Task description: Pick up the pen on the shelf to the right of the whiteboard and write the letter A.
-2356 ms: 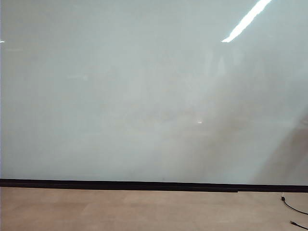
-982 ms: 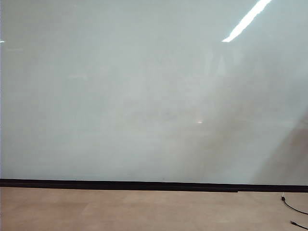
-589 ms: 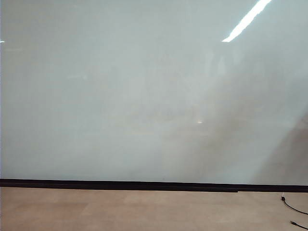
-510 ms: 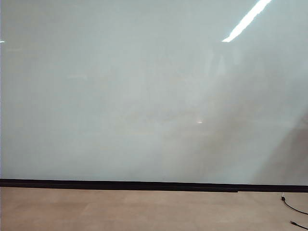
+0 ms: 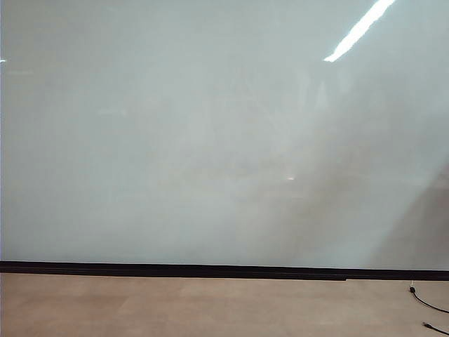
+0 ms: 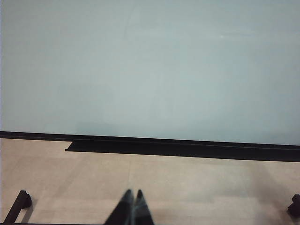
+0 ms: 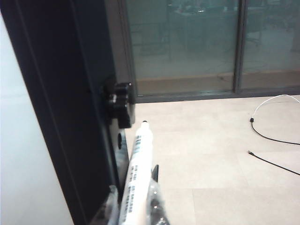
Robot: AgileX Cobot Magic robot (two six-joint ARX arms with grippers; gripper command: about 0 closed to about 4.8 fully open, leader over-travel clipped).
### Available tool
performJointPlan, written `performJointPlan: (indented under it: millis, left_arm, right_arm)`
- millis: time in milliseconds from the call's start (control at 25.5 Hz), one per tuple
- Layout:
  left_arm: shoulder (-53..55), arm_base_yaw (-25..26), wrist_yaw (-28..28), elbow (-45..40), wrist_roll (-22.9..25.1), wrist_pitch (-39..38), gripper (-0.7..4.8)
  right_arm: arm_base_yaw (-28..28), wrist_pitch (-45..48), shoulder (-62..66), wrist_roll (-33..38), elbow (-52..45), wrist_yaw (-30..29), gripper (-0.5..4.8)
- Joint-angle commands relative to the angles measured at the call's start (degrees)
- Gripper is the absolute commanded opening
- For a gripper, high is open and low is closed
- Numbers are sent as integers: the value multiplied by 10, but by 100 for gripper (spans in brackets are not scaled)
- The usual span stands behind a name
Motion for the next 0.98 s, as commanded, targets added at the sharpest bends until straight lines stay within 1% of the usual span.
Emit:
performJointPlan:
  millis: [39, 314, 550, 668, 707, 825, 903, 982]
  left_arm:
    - [0, 0, 0, 1, 2, 5, -5]
    - [0, 0, 0, 1, 2, 5, -4]
    - [0, 0, 0, 1, 2, 5, -5]
    - [0, 0, 0, 1, 2, 5, -4]
    - [0, 0, 0, 1, 2, 5, -4]
    - [0, 0, 0, 1, 2, 5, -5]
    - [0, 0, 0, 1, 2, 5, -5]
    - [0, 0, 0, 1, 2, 5, -5]
  right_arm:
    - [0, 9, -16, 2, 0, -5, -5]
    - [0, 9, -22, 10, -1, 34, -5]
    - [0, 9, -55, 15, -41, 163, -5]
    - [15, 9, -92, 47, -71, 207, -5]
    - [24, 9, -110, 55, -86, 231, -5]
    - [100, -12, -251, 59, -194, 386, -5]
    - [141, -61, -336, 59, -238, 452, -5]
    - [180, -127, -413, 58, -263, 498, -5]
